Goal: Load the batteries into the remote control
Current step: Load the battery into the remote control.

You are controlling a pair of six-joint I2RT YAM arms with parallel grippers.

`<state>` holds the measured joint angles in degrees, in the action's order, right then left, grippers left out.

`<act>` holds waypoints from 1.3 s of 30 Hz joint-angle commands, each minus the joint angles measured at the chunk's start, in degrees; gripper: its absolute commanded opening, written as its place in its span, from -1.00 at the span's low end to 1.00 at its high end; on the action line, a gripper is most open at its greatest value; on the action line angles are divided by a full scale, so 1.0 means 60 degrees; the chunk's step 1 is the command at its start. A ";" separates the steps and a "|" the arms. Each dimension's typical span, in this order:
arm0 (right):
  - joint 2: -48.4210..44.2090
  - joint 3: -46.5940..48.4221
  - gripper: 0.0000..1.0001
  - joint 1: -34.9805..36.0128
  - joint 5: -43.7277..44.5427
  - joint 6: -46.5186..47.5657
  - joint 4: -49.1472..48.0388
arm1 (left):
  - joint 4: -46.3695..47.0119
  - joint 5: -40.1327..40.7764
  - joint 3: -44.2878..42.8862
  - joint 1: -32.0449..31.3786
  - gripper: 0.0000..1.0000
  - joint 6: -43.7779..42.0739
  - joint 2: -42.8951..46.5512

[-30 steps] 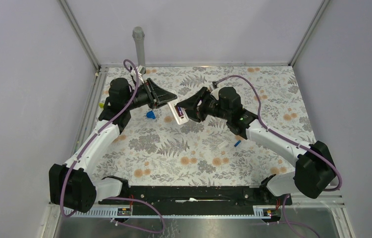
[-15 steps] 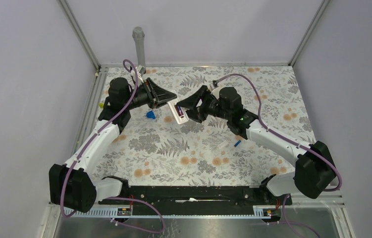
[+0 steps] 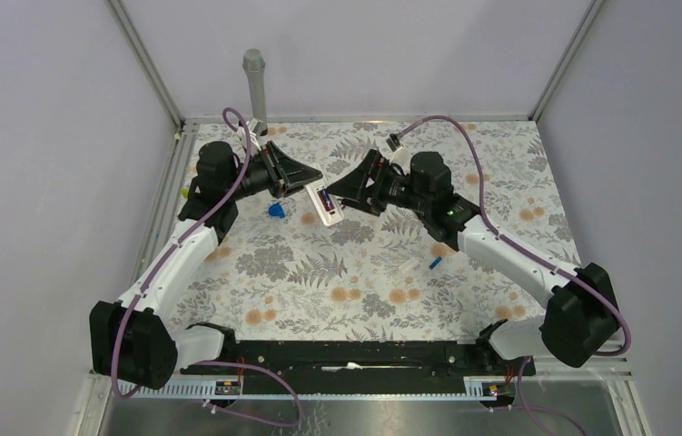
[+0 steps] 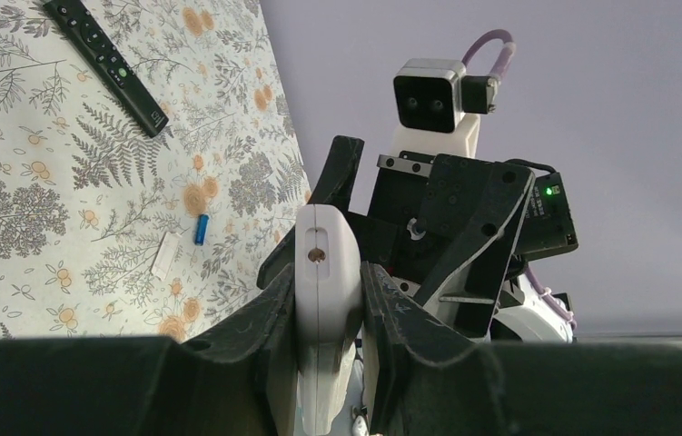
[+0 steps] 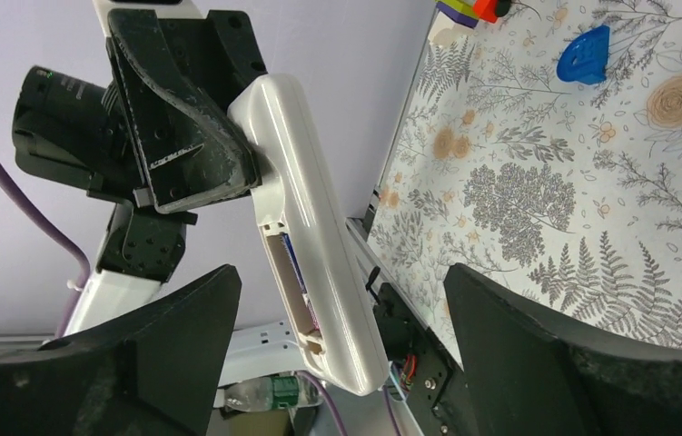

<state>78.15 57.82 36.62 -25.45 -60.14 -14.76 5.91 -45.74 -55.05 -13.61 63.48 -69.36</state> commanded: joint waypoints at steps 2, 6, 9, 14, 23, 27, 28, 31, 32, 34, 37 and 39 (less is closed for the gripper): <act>0.0271 0.0605 0.73 -0.0036 -0.0588 0.1016 -0.0147 | 0.0439 -0.0202 -0.0464 0.0056 -1.00 -0.0121 0.0163; 0.0536 0.0807 0.54 -0.0033 -0.0676 0.1155 -0.0010 | 0.0399 -0.0201 -0.0464 0.0056 -1.00 -0.0135 0.0178; 0.0694 0.0932 0.44 -0.0028 -0.0728 0.1346 0.0144 | 0.0370 -0.0211 -0.0493 0.0056 -1.00 -0.0145 0.0165; 0.0808 0.1100 0.23 -0.0025 -0.0444 0.1803 0.0748 | 0.0326 -0.0236 -0.0569 0.0063 -1.00 -0.0151 0.0136; 0.0979 0.1421 0.02 -0.0003 0.0494 0.2925 0.2064 | 0.0178 -0.0297 -0.0828 0.0070 -1.00 -0.0169 0.0015; 0.0903 0.1518 0.17 -0.0021 0.0594 0.3054 0.2163 | -0.0470 -0.0141 -0.0943 0.0078 -1.00 -0.0647 -0.0075; 0.0818 0.1517 0.26 -0.0017 0.0562 0.3020 0.2063 | -0.0617 -0.0069 -0.0945 0.0073 -1.00 -0.0832 -0.0084; 0.0512 0.1348 0.49 -0.0024 0.0552 0.2746 0.1600 | -0.0910 0.0035 -0.0920 0.0085 -1.00 -0.1095 -0.0125; 0.0391 0.1274 0.53 -0.0024 0.0681 0.2624 0.1483 | -0.0952 0.0066 -0.0908 0.0092 -1.00 -0.1146 -0.0129; 0.0135 0.1045 0.58 -0.0031 0.0910 0.2399 0.1175 | -0.0970 0.0084 -0.0915 0.0107 -1.00 -0.1222 -0.0149; -0.0012 0.0751 0.62 -0.0032 0.0949 0.2472 0.0826 | -0.1066 0.0127 -0.0967 0.0127 -1.00 -0.1361 -0.0159; -0.0052 0.0724 0.63 -0.0055 0.1042 0.2848 0.1028 | -0.1363 0.0178 -0.1035 0.0143 -1.00 -0.1601 -0.0158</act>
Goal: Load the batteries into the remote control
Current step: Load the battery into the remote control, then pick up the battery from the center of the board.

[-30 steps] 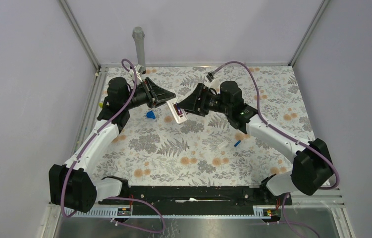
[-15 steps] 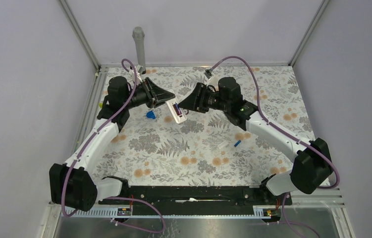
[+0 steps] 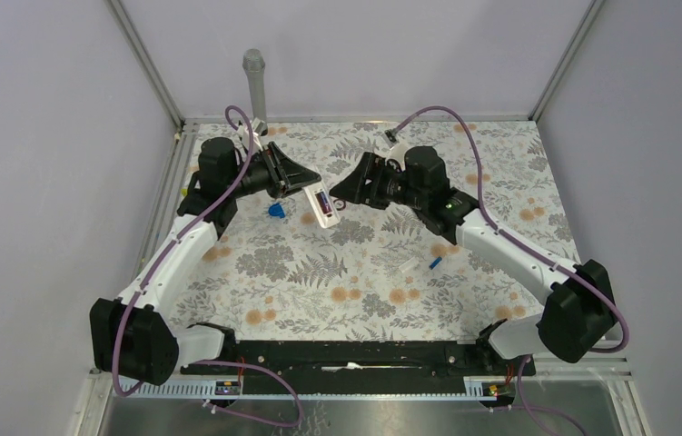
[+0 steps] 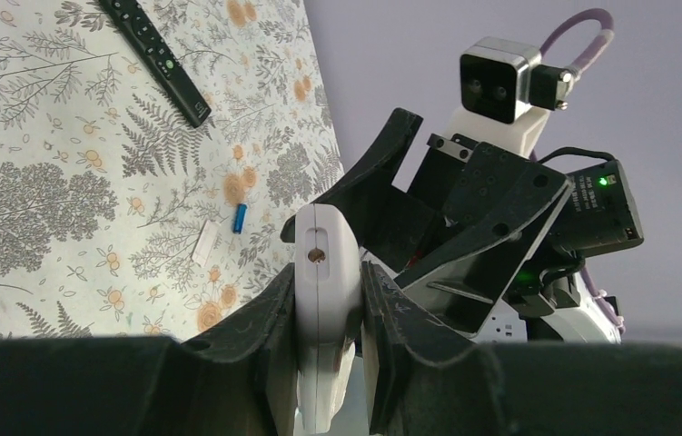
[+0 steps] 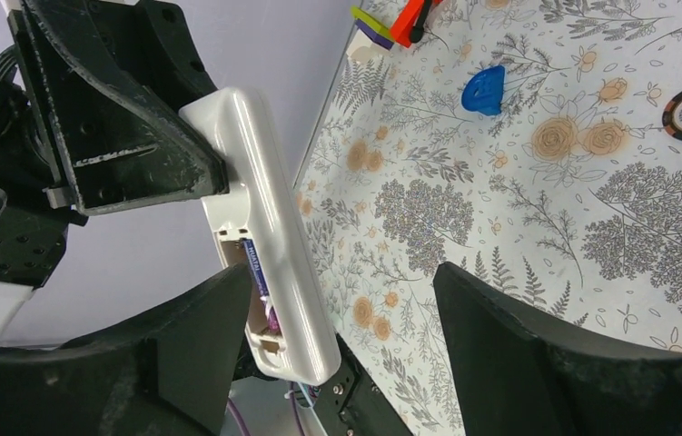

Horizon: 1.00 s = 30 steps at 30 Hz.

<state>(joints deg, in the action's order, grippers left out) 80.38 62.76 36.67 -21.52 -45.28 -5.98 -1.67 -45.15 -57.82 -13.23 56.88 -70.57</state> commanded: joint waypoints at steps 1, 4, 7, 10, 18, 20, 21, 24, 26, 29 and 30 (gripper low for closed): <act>-0.0485 -0.0103 0.64 -0.0081 0.0552 0.0735 -0.0192 | -0.0217 0.0121 -0.0593 0.0094 -1.00 -0.0689 0.0055; -0.0665 0.0007 0.66 -0.0154 0.1738 0.2576 0.1355 | -0.0576 0.0403 -0.0576 0.0146 -1.00 -0.1366 0.0188; -0.0570 0.0343 0.67 -0.0299 0.4082 0.4083 0.3499 | -0.0610 0.0598 -0.0454 0.0230 -1.00 -0.1810 0.0380; -0.0209 0.0551 0.65 -0.0690 0.6019 0.4226 0.5518 | -0.0372 0.0799 -0.0352 0.0272 -1.00 -0.2028 0.0609; -0.0193 -0.0979 0.26 -0.2367 0.5979 0.1318 0.7622 | 0.0240 0.1045 -0.0282 0.0342 -1.00 -0.2083 0.0722; -0.0270 -0.1384 0.25 -0.2375 0.6031 0.0915 0.7713 | 0.0235 0.1017 -0.0267 0.0361 -1.00 -0.2097 0.0716; -0.0227 -0.1516 0.25 -0.2375 0.6032 0.0721 0.7770 | 0.0240 0.1002 -0.0238 0.0371 -1.00 -0.2098 0.0710; 0.0103 -0.1879 0.23 -0.2375 0.6123 0.0220 0.7895 | 0.0611 0.0884 -0.0150 0.0396 -1.00 -0.2049 0.0709; 0.0334 -0.2079 0.21 -0.2375 0.6185 -0.0107 0.7896 | 0.0765 0.0761 -0.0102 0.0411 -1.00 -0.2014 0.0737; 0.0566 -0.2333 0.14 -0.2375 0.6223 -0.0545 0.7639 | 0.1040 0.0537 0.0001 0.0432 -1.00 -0.1967 0.0847; 0.0615 -0.2388 0.12 -0.2375 0.6230 -0.0645 0.7507 | 0.1090 0.0513 0.0032 0.0433 -1.00 -0.1964 0.0881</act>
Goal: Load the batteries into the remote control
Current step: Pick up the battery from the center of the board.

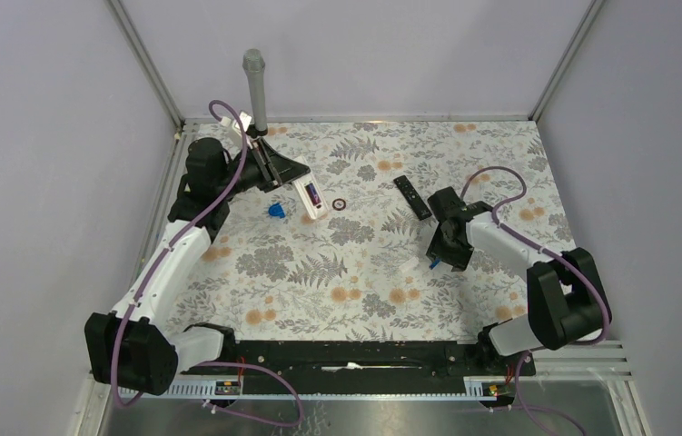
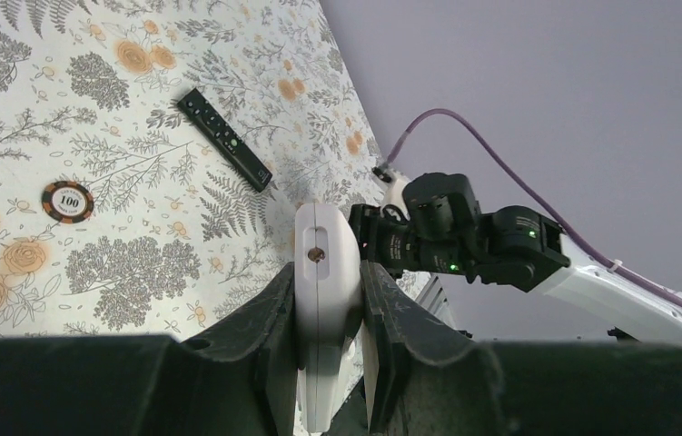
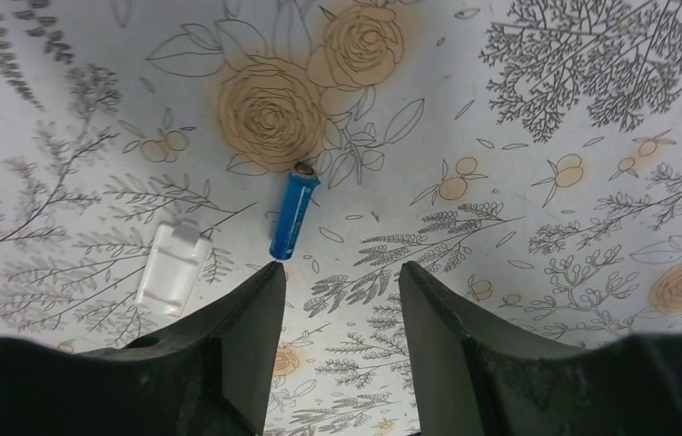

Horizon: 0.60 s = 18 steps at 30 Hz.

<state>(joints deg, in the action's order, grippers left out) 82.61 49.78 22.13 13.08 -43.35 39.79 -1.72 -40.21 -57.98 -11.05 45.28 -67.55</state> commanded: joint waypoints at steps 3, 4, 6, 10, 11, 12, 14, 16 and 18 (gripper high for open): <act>0.0474 -0.0270 0.10 0.0047 0.0560 -0.1121 -0.0533 | 0.1157 -0.0390 0.0122 0.0083 -1.00 -0.0031 0.0474; 0.0562 -0.0223 0.10 0.0054 0.0590 -0.1124 -0.0622 | 0.1151 -0.0415 0.0126 0.0084 -1.00 -0.0031 0.0480; 0.0776 -0.0076 0.09 0.0048 0.0631 -0.1146 -0.0662 | 0.1150 -0.0445 0.0141 0.0097 -1.00 -0.0020 0.0505; 0.1143 0.0101 0.01 0.0046 0.0603 -0.1214 -0.0596 | 0.1165 -0.0442 0.0185 0.0120 -1.00 -0.0002 0.0562; 0.1224 0.0142 -0.04 0.0047 0.0667 -0.1256 -0.0509 | 0.1172 -0.0421 0.0185 0.0127 -1.00 -0.0009 0.0572; 0.1266 0.0168 -0.05 0.0047 0.0743 -0.1282 -0.0427 | 0.1166 -0.0398 0.0185 0.0138 -1.00 -0.0016 0.0585; 0.1343 0.0135 -0.07 0.0047 0.0744 -0.1262 -0.0497 | 0.1190 -0.0379 0.0199 0.0156 -1.00 -0.0017 0.0591; 0.1426 0.0126 -0.11 0.0047 0.0656 -0.1245 -0.0520 | 0.1215 -0.0374 0.0200 0.0170 -1.00 -0.0002 0.0566; 0.1524 0.0101 -0.17 0.0046 0.0541 -0.1241 -0.0562 | 0.1223 -0.0374 0.0213 0.0171 -1.00 0.0009 0.0551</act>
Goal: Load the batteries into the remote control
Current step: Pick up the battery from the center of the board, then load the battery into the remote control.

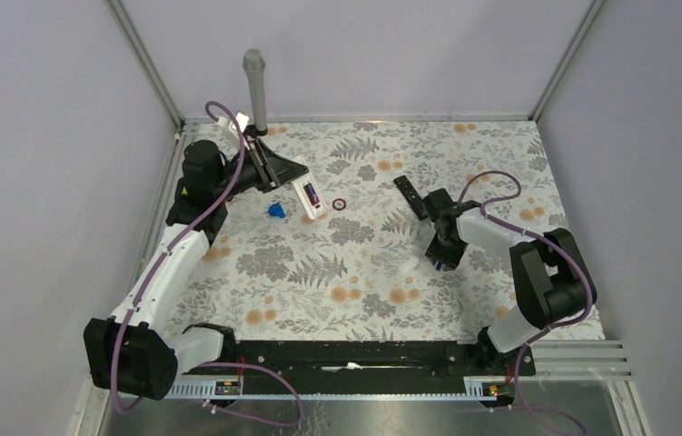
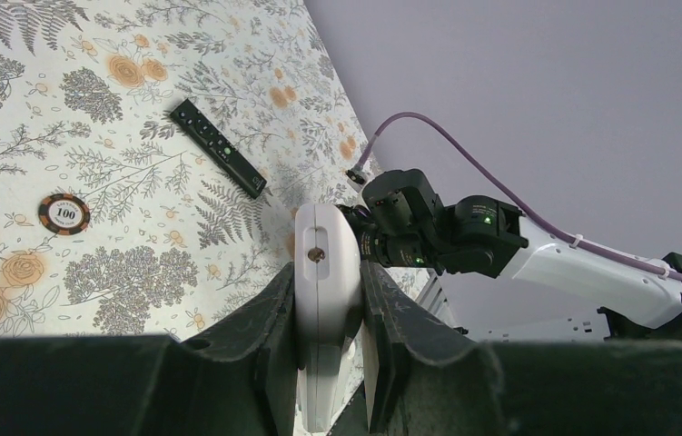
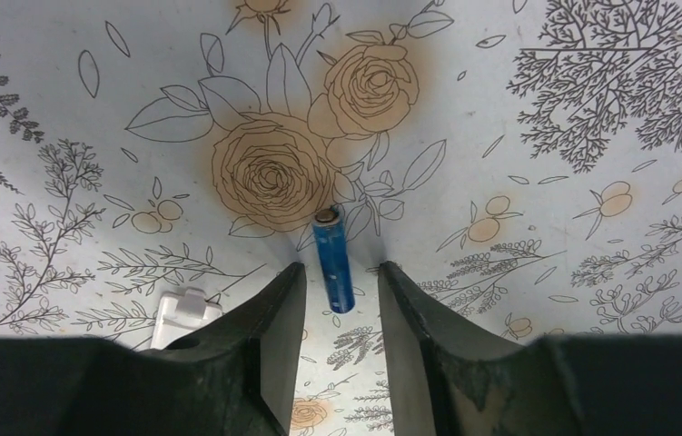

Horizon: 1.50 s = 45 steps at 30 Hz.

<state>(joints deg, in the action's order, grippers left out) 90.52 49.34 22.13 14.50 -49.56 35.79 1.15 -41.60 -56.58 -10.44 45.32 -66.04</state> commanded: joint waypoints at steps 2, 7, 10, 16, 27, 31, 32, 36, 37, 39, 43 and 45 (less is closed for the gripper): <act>0.0261 0.0135 -0.26 0.0047 0.0251 -0.0173 0.0039 | 0.0794 -0.0147 0.0008 0.0082 -1.00 0.0019 0.0286; 0.0394 0.0062 -0.64 0.0047 0.0238 0.0093 -0.0149 | 0.0920 -0.0308 0.0105 0.0084 -1.00 0.0020 0.0260; 0.0362 0.0050 -0.84 0.0047 0.0171 0.0247 -0.0328 | 0.1393 -0.0679 0.0268 0.0091 -1.00 0.0085 0.0240; -0.0724 0.0454 -0.94 0.0048 0.0176 0.0613 -0.0456 | 0.2840 -0.1630 0.0679 0.0045 -1.00 0.0598 0.0063; -0.3132 0.1913 -0.95 0.0448 -0.2370 0.2256 -0.0977 | 0.5288 -0.1151 0.1899 -0.0824 -1.00 0.2874 -0.0845; -0.3304 0.2684 -0.95 0.1351 -0.3269 0.3014 -0.1161 | 0.5668 -0.0929 0.2374 -0.1026 -1.00 0.3757 -0.1349; -0.3256 0.2919 -0.95 0.1609 -0.3562 0.3223 -0.1192 | 0.5873 -0.0934 0.2499 -0.1034 -1.00 0.4063 -0.1453; -0.3075 0.3811 -0.95 0.2539 -0.4303 0.3711 -0.1181 | 0.6724 -0.1234 0.2925 -0.1035 -1.00 0.5089 -0.1805; -0.2980 0.4027 -0.95 0.2688 -0.4431 0.3755 -0.1081 | 0.6685 -0.1270 0.2964 -0.1026 -1.00 0.5138 -0.1854; -0.2768 0.4462 -0.95 0.2927 -0.4641 0.3859 -0.0788 | 0.6588 -0.1263 0.3063 -0.1031 -1.00 0.5147 -0.1890; -0.2317 0.5208 -0.93 0.3565 -0.4648 0.4126 -0.0258 | 0.6432 -0.1226 0.3171 -0.1043 -1.00 0.5088 -0.1960; -0.1949 0.5611 -0.91 0.3838 -0.4553 0.4263 0.0096 | 0.6447 -0.1246 0.3193 -0.1044 -1.00 0.5066 -0.1994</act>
<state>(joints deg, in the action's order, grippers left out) 75.59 77.91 41.98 -11.27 -27.35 31.79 34.46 -48.69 -37.71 -16.60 74.70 -77.91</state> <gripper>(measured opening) 0.177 0.268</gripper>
